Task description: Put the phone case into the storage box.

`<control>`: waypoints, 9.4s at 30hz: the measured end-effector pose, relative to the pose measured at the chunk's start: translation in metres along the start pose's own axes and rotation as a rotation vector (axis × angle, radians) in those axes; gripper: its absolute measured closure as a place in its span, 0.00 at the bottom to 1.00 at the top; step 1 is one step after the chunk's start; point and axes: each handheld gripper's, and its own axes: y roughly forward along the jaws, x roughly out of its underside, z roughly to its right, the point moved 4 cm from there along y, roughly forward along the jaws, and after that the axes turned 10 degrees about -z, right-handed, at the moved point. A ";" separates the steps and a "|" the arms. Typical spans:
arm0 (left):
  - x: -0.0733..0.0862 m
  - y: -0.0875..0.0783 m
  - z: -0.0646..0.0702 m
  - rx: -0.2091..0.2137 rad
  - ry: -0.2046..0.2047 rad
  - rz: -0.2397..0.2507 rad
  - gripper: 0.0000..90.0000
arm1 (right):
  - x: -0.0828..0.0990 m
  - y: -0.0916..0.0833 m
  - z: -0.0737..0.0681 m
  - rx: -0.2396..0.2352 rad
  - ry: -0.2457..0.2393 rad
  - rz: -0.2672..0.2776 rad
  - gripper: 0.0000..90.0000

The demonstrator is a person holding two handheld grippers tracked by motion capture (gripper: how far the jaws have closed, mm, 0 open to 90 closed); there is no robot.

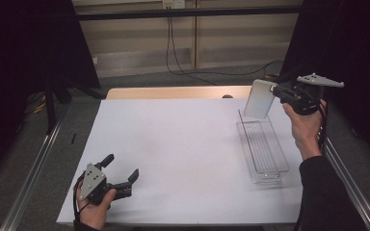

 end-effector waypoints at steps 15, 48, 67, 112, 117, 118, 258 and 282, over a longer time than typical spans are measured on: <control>0.005 0.004 0.000 0.005 0.015 -0.020 0.03 | 0.011 0.026 0.006 0.022 -0.031 -0.061 0.94; 0.006 0.006 0.000 -0.008 0.028 -0.030 0.03 | 0.038 0.061 -0.003 0.129 -0.041 -0.086 0.94; 0.005 0.009 0.003 0.000 0.031 -0.028 0.03 | 0.040 0.062 0.001 0.091 -0.029 -0.196 0.94; 0.004 0.009 0.000 -0.001 0.022 -0.022 0.04 | 0.028 0.087 0.009 0.130 -0.055 -0.189 0.91; 0.004 0.010 -0.001 -0.001 0.025 -0.022 0.04 | 0.029 0.087 0.011 0.130 -0.042 -0.184 0.87; 0.004 0.010 0.000 -0.001 0.024 -0.023 0.04 | 0.029 0.087 0.011 0.123 -0.040 -0.185 0.87; 0.004 -0.013 -0.003 -0.039 -0.050 0.017 0.04 | 0.124 -0.056 -0.024 0.009 -0.064 0.204 0.00; 0.009 -0.024 -0.001 -0.031 -0.055 0.017 0.04 | 0.170 -0.084 -0.041 -0.027 -0.067 0.170 0.00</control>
